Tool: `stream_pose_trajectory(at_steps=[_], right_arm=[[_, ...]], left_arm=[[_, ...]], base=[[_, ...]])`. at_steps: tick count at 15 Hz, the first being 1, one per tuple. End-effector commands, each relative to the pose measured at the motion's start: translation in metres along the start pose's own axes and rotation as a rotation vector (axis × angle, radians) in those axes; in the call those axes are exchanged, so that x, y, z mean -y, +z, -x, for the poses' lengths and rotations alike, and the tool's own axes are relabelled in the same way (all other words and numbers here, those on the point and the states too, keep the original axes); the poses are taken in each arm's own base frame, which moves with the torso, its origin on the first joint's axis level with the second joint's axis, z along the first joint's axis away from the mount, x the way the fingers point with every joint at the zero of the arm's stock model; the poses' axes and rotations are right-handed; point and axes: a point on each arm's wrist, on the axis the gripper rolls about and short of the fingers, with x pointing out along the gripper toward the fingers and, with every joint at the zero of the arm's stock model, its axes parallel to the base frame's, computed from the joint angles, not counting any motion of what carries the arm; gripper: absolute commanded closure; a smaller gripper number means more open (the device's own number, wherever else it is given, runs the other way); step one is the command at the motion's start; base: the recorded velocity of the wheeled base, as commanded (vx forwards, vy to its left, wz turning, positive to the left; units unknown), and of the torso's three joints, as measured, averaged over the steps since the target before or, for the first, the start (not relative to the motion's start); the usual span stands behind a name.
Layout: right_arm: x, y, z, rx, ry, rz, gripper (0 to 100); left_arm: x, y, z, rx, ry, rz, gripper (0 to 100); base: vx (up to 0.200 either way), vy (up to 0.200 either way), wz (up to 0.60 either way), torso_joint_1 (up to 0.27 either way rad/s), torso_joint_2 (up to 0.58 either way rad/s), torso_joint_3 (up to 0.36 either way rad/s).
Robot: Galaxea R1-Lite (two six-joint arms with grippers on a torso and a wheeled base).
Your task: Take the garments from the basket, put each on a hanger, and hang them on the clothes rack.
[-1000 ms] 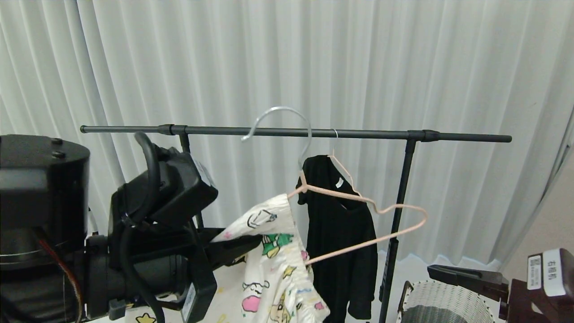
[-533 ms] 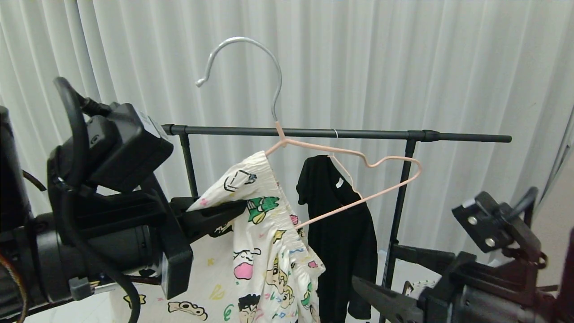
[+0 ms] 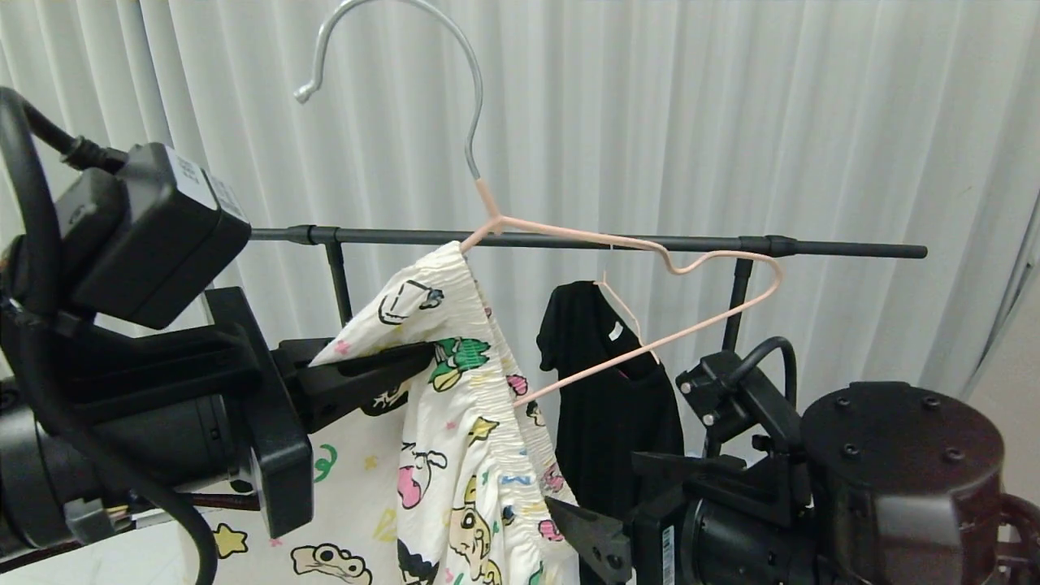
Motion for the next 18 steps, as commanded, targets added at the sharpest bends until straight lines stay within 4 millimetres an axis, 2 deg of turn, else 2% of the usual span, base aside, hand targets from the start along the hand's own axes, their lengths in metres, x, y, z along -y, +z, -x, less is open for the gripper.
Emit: stream_pose_trajectory(at_steps=[1,5,10,11,13,16,18], right_arm=[[-0.001,-0.007,-0.005,-0.027,-0.005,0.010,0],[0.002,-0.012,-0.005,-0.066,-0.029,0.022,0],[0.005,-0.013,-0.005,-0.060,-0.093,0.028,0],[0.006,-0.013,-0.005,-0.058,-0.095,0.027,100],[0.012,-0.010,-0.006,-0.044,-0.132,0.024,100],[0.043,-0.004,-0.002,-0.013,-0.301,0.046,100],[0.068,0.005,0.008,0.020,-0.389,0.059,100]], left_arm=[[-0.001,0.004,0.001,0.013,0.003,-0.001,100],[-0.004,0.015,0.006,0.057,0.018,-0.007,100],[-0.004,0.016,0.008,0.065,0.022,-0.007,100],[-0.004,0.016,0.008,0.065,0.022,-0.007,100],[-0.003,0.010,0.007,0.043,0.020,-0.005,100],[0.002,-0.016,0.011,-0.031,0.022,0.002,100],[0.010,-0.040,0.022,-0.083,0.014,0.008,100]], base=[[0.000,0.000,0.00,0.000,0.00,0.000],[0.000,0.000,0.00,0.000,0.00,0.000],[0.000,0.000,0.00,0.000,0.00,0.000],[0.000,0.000,0.00,0.000,0.00,0.000],[0.000,0.000,0.00,0.000,0.00,0.000],[0.000,0.000,0.00,0.000,0.00,0.000],[0.000,0.000,0.00,0.000,0.00,0.000]])
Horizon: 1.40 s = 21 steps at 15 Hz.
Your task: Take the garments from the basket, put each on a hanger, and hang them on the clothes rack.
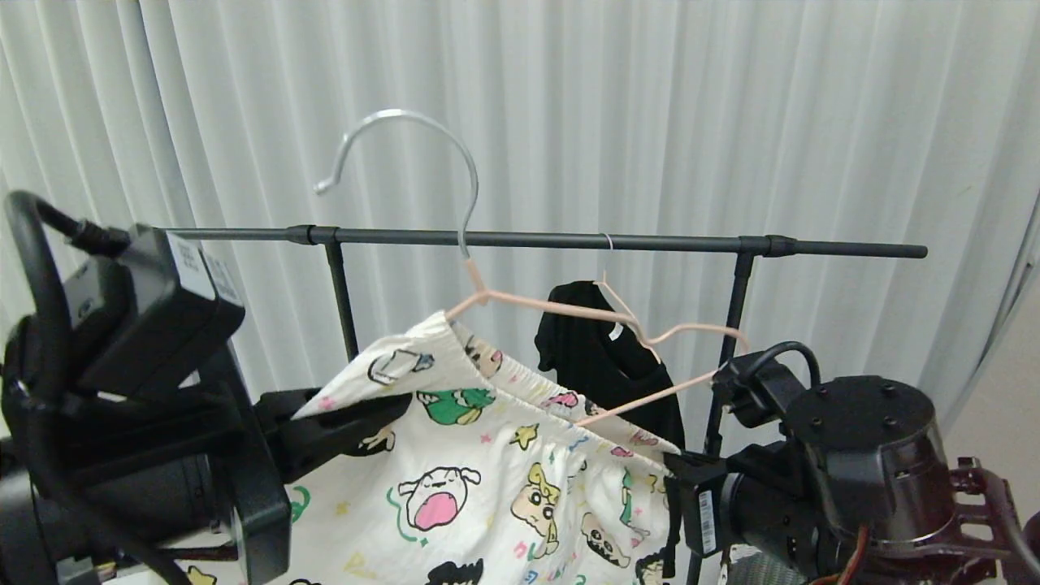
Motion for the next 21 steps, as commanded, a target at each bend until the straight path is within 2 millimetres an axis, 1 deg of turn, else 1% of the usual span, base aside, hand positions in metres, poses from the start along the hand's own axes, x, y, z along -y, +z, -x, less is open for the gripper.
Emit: stream_pose_trajectory(at_steps=[1,3,5,7,8,9,10,11,12,13,15,18,20,21], right_arm=[[0.026,0.008,0.007,0.039,-0.080,-0.015,100],[0.037,0.009,0.011,0.045,-0.105,-0.001,100],[0.039,0.012,0.015,0.061,-0.102,-0.003,100],[0.040,0.014,0.020,0.073,-0.094,0.013,100],[0.039,0.016,0.022,0.079,-0.084,0.022,100],[0.039,0.016,0.024,0.083,-0.077,0.026,100],[0.038,0.020,0.031,0.091,-0.033,0.067,100],[0.038,0.020,0.035,0.092,-0.020,0.091,100],[0.038,0.019,0.041,0.076,-0.010,0.118,100],[0.036,0.017,0.047,0.057,0.003,0.130,100],[0.034,0.014,0.051,0.047,0.020,0.144,100],[0.031,0.014,0.055,0.055,0.039,0.186,100],[0.020,0.011,0.070,0.053,0.175,0.286,100],[0.018,0.008,0.071,0.030,0.184,0.305,0]], left_arm=[[0.008,-0.026,0.014,-0.043,-0.002,0.006,100],[0.013,-0.042,0.018,-0.079,-0.009,0.010,100],[0.017,-0.054,0.018,-0.117,-0.032,-0.016,100],[0.020,-0.066,0.014,-0.173,-0.045,-0.041,100],[0.020,-0.068,0.009,-0.197,-0.052,-0.039,100],[0.020,-0.069,0.008,-0.204,-0.054,-0.038,100],[0.019,-0.072,-0.001,-0.250,-0.033,-0.035,100],[0.018,-0.074,-0.004,-0.284,0.011,-0.040,100],[0.017,-0.075,-0.008,-0.320,0.059,-0.043,100],[0.016,-0.072,-0.010,-0.316,0.064,-0.040,100],[0.016,-0.068,-0.010,-0.298,0.062,-0.041,100],[0.016,-0.068,-0.010,-0.296,0.058,-0.020,100],[0.016,-0.068,-0.011,-0.297,0.056,-0.016,100],[0.016,-0.068,-0.011,-0.297,0.056,-0.014,100]], base=[[0.000,0.000,0.00,0.000,0.00,0.000],[0.000,0.000,0.00,0.000,0.00,0.000],[0.000,0.000,0.00,0.000,0.00,0.000],[0.000,0.000,0.00,0.000,0.00,0.000],[0.000,0.000,0.00,0.000,0.00,0.000],[0.000,0.000,0.00,0.000,0.00,0.000],[0.000,0.000,0.00,0.000,0.00,0.000],[0.000,0.000,0.00,0.000,0.00,0.000],[0.000,0.000,0.00,0.000,0.00,0.000],[0.000,0.000,0.00,0.000,0.00,0.000],[0.000,0.000,0.00,0.000,0.00,0.000],[0.000,0.000,0.00,0.000,0.00,0.000],[0.000,0.000,0.00,0.000,0.00,0.000],[0.000,0.000,0.00,0.000,0.00,0.000]])
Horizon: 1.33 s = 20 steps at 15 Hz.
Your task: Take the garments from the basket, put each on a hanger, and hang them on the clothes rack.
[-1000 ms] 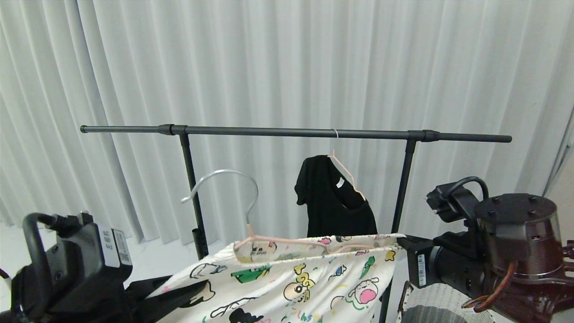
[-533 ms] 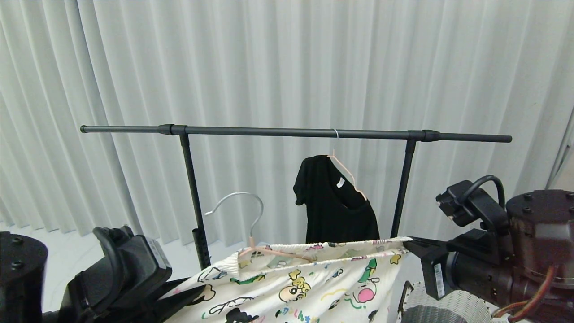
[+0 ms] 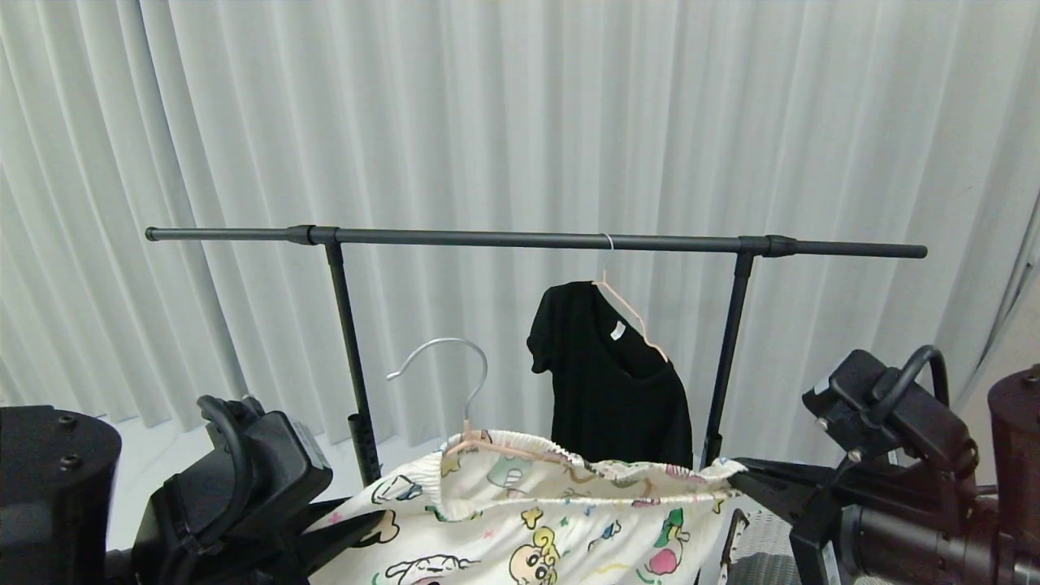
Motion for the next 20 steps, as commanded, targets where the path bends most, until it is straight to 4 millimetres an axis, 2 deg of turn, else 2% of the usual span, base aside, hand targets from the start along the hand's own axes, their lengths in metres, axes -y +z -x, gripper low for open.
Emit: stream_pose_trajectory(at_steps=[1,7,12,15,20], right_arm=[[-0.006,0.001,0.008,0.012,0.041,0.019,0],[-0.009,0.003,0.017,0.042,0.157,0.173,0],[-0.025,0.014,-0.005,0.037,0.363,0.416,0],[-0.042,0.021,-0.017,0.002,0.505,0.436,0],[-0.049,0.017,-0.026,-0.036,0.536,0.446,0]], left_arm=[[0.000,0.000,-0.001,-0.002,-0.002,0.000,100],[0.005,0.002,0.003,0.052,-0.113,-0.012,100],[0.027,0.008,0.007,0.118,-0.290,-0.092,100],[0.032,0.016,0.008,0.194,-0.312,-0.118,100],[0.032,0.016,0.012,0.225,-0.307,-0.162,100]], base=[[0.000,0.000,0.00,0.000,0.00,0.000],[0.000,0.000,0.00,0.000,0.00,0.000],[0.000,0.000,0.00,0.000,0.00,0.000],[0.000,0.000,0.00,0.000,0.00,0.000],[0.000,0.000,0.00,0.000,0.00,0.000]])
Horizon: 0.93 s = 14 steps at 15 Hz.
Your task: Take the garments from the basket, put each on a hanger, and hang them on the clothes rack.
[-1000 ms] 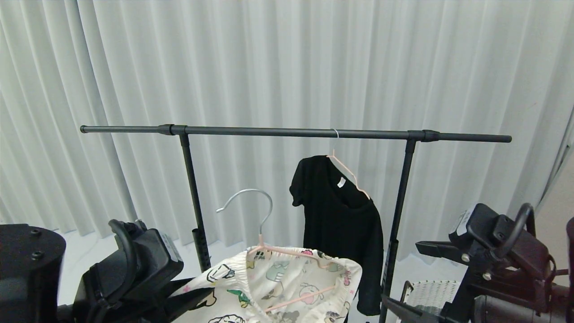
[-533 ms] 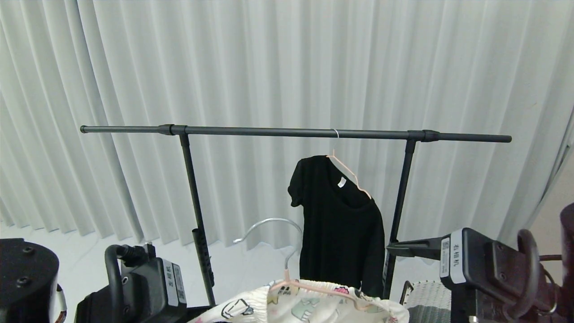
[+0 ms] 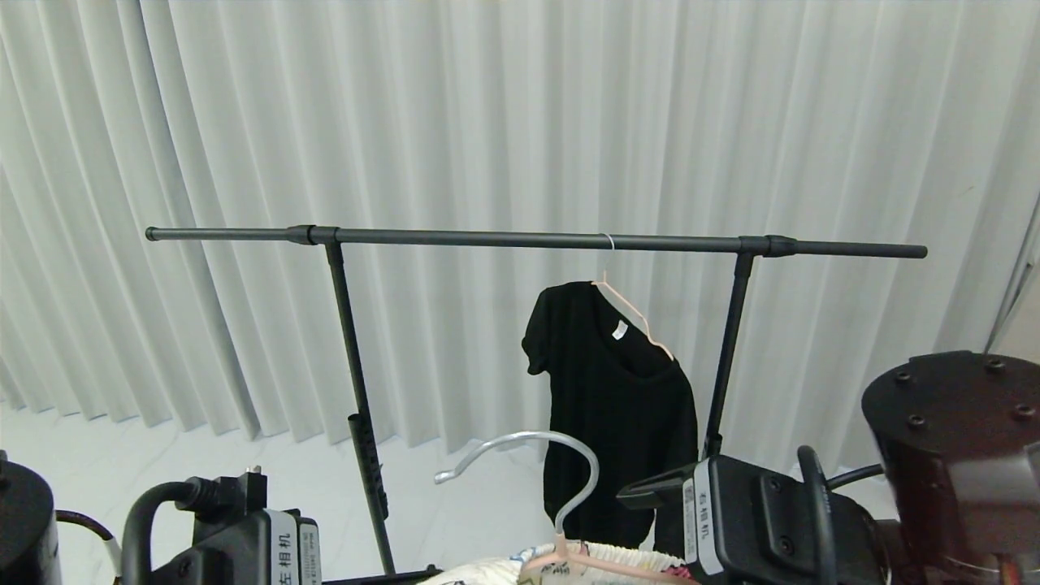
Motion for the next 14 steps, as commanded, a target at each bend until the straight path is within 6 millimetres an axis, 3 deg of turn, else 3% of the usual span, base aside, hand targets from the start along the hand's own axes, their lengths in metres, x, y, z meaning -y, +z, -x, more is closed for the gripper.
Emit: stream_pose_trajectory(at_steps=[1,3,4,14], right_arm=[[-0.0006,-0.0028,-0.0047,-0.027,0.010,-0.003,0],[-0.0008,-0.0032,-0.0043,-0.032,0.012,-0.004,0],[-0.0010,-0.0036,-0.0043,-0.033,0.012,-0.004,100],[0.0006,-0.0022,-0.0004,-0.019,-0.012,-0.004,100]], left_arm=[[0.0003,0.0001,0.0010,0.003,0.001,-0.014,100],[0.0000,0.0011,0.0014,0.010,0.004,-0.022,100],[0.0000,0.0012,0.0014,0.012,0.005,-0.022,100],[-0.0014,0.0041,0.0014,0.040,0.026,-0.028,100]], base=[[0.000,0.000,0.00,0.000,0.00,0.000],[0.000,0.000,0.00,0.000,0.00,0.000],[0.000,0.000,0.00,0.000,0.00,0.000],[0.000,0.000,0.00,0.000,0.00,0.000]])
